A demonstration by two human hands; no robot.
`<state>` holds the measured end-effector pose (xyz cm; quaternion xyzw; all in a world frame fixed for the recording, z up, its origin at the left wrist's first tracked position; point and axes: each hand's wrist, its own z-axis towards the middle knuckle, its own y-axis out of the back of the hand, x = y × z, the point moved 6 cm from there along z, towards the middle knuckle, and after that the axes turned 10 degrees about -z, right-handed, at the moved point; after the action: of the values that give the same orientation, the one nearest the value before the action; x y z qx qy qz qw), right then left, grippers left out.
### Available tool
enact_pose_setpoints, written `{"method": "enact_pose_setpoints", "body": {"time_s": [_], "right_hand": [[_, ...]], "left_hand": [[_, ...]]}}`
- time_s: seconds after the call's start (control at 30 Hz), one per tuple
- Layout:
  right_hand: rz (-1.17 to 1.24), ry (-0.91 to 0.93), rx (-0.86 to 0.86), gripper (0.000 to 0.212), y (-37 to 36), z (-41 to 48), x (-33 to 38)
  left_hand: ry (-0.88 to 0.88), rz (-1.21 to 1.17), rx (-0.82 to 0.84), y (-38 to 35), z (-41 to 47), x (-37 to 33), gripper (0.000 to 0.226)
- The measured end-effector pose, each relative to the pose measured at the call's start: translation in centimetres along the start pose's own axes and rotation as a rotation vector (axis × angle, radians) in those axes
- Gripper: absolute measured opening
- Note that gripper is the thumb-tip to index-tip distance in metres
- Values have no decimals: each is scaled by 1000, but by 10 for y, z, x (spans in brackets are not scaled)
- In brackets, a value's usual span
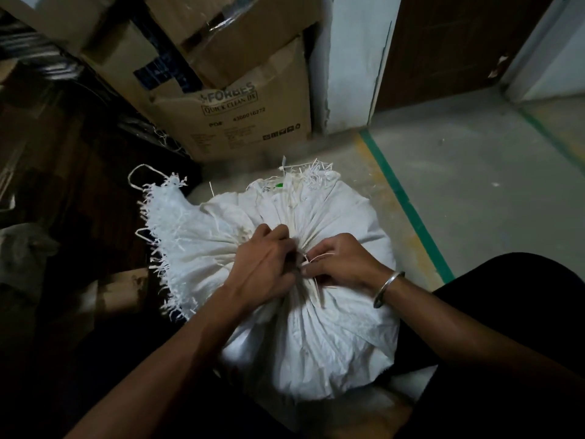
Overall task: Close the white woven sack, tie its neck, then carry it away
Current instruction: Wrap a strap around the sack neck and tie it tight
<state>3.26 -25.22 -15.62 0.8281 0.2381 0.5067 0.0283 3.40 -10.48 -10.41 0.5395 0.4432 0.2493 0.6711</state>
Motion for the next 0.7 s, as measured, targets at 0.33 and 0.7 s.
{"method": "enact_pose_setpoints", "body": {"time_s": [0.33,0.7], "right_hand": [[-48,89,-51,42,-2,-6,2],[-779,425,-303,34,-4,-27,30]], "left_hand": [[255,-126,186,-19,-4,1,39],[159,-110,29,-28,-15,14,32]]}}
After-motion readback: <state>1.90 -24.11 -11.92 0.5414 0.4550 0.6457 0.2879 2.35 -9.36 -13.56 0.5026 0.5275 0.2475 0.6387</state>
